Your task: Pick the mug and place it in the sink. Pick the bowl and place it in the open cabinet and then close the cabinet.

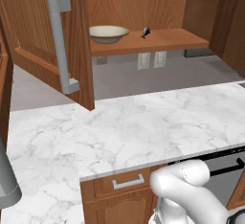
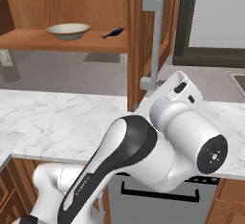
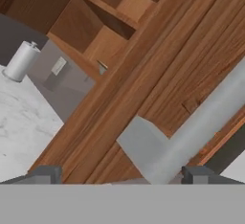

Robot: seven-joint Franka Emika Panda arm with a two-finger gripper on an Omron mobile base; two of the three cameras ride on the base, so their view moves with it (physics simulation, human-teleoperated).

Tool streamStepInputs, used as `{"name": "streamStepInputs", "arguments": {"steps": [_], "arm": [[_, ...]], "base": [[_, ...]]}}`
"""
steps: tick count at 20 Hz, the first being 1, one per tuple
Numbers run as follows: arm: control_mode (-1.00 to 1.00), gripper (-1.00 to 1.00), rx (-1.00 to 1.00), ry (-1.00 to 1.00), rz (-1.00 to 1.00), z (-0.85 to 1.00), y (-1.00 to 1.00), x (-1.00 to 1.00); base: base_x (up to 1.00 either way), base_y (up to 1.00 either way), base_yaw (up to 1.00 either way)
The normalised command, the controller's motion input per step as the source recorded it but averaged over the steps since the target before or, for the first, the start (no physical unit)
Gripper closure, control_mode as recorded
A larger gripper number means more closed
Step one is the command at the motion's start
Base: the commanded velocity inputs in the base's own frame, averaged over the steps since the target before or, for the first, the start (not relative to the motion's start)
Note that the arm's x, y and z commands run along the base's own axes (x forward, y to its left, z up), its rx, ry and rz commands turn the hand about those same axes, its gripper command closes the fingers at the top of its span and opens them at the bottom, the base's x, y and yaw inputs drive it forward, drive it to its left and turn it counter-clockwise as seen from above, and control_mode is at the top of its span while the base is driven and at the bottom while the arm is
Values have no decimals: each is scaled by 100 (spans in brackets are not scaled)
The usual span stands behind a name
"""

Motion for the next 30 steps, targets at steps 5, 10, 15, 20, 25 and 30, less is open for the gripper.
{"name": "streamStepInputs", "arguments": {"steps": [5, 10, 15, 20, 25, 30], "arm": [[-100, -100, 0, 0, 0, 0, 74, 29], [-100, -100, 0, 0, 0, 0, 66, 27], [-100, -100, 0, 0, 0, 0, 62, 26], [-100, -100, 0, 0, 0, 0, 55, 22], [-100, -100, 0, 0, 0, 0, 49, 34], [-100, -100, 1, 0, 0, 0, 27, 41]], "base": [[0, 0, 0], [0, 0, 0], [0, 0, 0], [0, 0, 0], [0, 0, 0], [0, 0, 0]]}}
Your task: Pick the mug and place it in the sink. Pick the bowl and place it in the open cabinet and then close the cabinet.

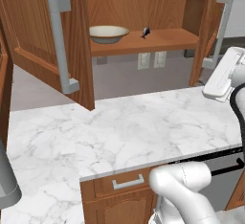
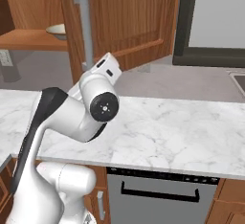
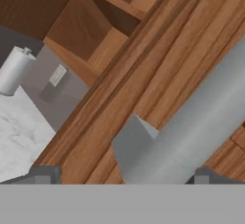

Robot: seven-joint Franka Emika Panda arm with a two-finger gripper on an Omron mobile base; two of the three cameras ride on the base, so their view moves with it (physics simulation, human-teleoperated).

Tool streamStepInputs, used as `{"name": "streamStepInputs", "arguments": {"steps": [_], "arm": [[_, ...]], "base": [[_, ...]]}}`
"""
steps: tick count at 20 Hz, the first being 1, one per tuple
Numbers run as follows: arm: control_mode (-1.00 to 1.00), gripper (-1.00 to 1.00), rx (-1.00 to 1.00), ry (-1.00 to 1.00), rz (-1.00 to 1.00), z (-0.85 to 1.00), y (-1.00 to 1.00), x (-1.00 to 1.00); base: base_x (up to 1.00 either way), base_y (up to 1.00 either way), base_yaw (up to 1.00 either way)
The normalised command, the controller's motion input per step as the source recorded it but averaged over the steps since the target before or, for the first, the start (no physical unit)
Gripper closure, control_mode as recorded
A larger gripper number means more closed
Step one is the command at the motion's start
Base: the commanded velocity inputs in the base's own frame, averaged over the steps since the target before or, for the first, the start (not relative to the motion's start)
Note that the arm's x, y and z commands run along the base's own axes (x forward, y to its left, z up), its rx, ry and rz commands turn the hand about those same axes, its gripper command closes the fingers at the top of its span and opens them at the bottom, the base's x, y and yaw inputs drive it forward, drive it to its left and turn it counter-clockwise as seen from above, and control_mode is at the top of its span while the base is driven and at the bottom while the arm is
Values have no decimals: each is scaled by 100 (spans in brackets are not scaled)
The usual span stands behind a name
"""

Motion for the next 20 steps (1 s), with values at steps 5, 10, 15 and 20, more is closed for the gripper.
{"name": "streamStepInputs", "arguments": {"steps": [5, 10, 15, 20], "arm": [[-100, -100, 2, 0, 0, 0, 13, 45], [-100, -100, 4, -1, 0, 0, 2, 43], [-100, -100, 0, -10, 0, 0, 14, 44], [-100, -100, 2, -14, 0, 0, 48, 43]], "base": [[0, 0, 0], [0, 0, 0], [0, 0, 0], [0, 0, 0]]}}
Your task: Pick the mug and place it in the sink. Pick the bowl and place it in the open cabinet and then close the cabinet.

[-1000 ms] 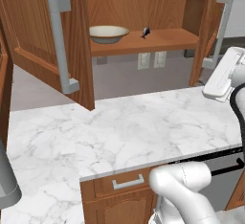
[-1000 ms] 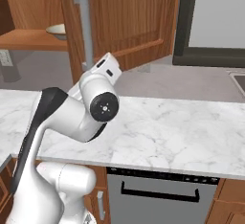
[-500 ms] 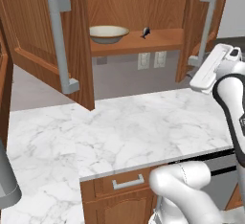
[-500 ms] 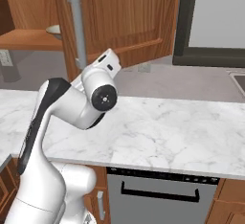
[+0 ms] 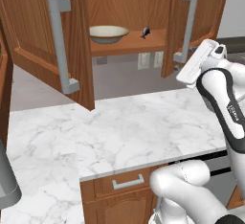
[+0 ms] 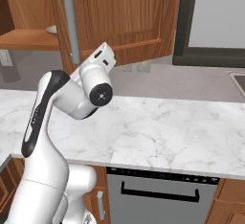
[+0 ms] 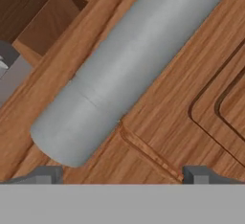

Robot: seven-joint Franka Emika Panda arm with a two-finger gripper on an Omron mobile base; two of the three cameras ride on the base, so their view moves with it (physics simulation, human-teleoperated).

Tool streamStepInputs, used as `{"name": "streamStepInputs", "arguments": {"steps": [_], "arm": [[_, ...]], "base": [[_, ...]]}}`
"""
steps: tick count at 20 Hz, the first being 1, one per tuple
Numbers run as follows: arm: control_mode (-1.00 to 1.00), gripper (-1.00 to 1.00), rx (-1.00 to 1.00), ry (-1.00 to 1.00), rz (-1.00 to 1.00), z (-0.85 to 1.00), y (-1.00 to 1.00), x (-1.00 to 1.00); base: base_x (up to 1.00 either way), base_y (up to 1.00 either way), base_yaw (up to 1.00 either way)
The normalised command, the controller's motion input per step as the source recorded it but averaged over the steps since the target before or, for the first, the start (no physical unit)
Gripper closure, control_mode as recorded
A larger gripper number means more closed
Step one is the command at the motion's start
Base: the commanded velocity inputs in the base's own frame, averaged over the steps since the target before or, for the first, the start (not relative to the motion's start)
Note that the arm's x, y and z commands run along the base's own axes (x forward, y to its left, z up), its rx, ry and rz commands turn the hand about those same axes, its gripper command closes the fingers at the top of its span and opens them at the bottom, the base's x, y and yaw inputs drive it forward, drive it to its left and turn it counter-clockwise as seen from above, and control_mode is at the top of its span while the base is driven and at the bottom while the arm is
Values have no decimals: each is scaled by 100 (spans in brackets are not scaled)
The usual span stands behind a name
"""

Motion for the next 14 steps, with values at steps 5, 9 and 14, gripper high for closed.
{"name": "streamStepInputs", "arguments": {"steps": [5, 9, 14], "arm": [[-100, -100, 2, -15, 0, 0, 57, 41], [-100, -100, 2, -16, 0, 0, 36, 41], [-100, -100, 4, -12, 0, 0, 20, 44]], "base": [[0, 0, 0], [0, 0, 0], [0, 0, 0]]}}
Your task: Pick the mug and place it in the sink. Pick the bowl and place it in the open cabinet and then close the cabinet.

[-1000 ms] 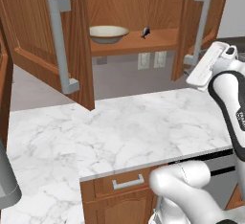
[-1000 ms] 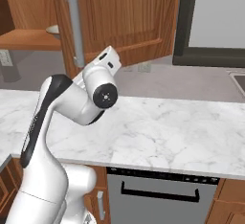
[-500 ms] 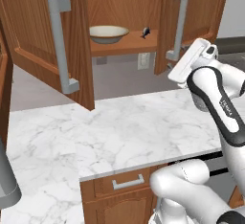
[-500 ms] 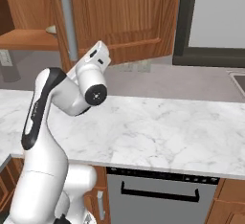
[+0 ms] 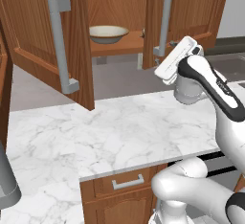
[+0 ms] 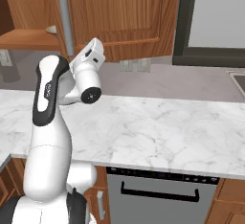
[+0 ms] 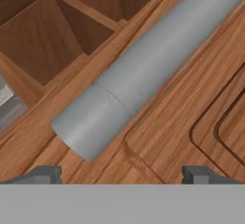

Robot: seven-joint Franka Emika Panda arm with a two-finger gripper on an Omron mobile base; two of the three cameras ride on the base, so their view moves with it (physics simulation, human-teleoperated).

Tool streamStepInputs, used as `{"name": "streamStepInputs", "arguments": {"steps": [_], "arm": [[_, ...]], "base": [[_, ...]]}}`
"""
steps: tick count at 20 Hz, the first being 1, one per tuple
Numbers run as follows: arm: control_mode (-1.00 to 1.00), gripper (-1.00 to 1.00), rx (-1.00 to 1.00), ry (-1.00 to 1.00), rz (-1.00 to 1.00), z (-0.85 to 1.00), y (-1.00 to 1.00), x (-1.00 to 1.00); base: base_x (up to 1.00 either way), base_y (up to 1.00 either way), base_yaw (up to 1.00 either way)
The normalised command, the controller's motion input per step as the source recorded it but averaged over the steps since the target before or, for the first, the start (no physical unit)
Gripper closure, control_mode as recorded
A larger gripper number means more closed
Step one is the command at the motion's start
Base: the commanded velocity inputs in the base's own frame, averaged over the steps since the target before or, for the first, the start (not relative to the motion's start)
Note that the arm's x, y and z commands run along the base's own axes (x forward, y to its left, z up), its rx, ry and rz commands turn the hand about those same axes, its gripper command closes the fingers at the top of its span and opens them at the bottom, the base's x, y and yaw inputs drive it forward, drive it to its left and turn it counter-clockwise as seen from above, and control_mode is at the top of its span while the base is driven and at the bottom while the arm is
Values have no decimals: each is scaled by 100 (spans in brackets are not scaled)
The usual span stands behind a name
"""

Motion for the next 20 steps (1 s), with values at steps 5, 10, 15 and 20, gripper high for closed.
{"name": "streamStepInputs", "arguments": {"steps": [5, 10, 15, 20], "arm": [[-100, -100, 8, -2, 0, 5, 2, 34], [-100, -100, 9, 3, -2, 16, 0, 25], [-100, -100, 5, 18, -7, 19, -1, 30], [-100, -100, 2, 40, -13, 27, 0, 66]], "base": [[0, 0, 0], [0, 0, 0], [0, 0, 0], [0, 0, 0]]}}
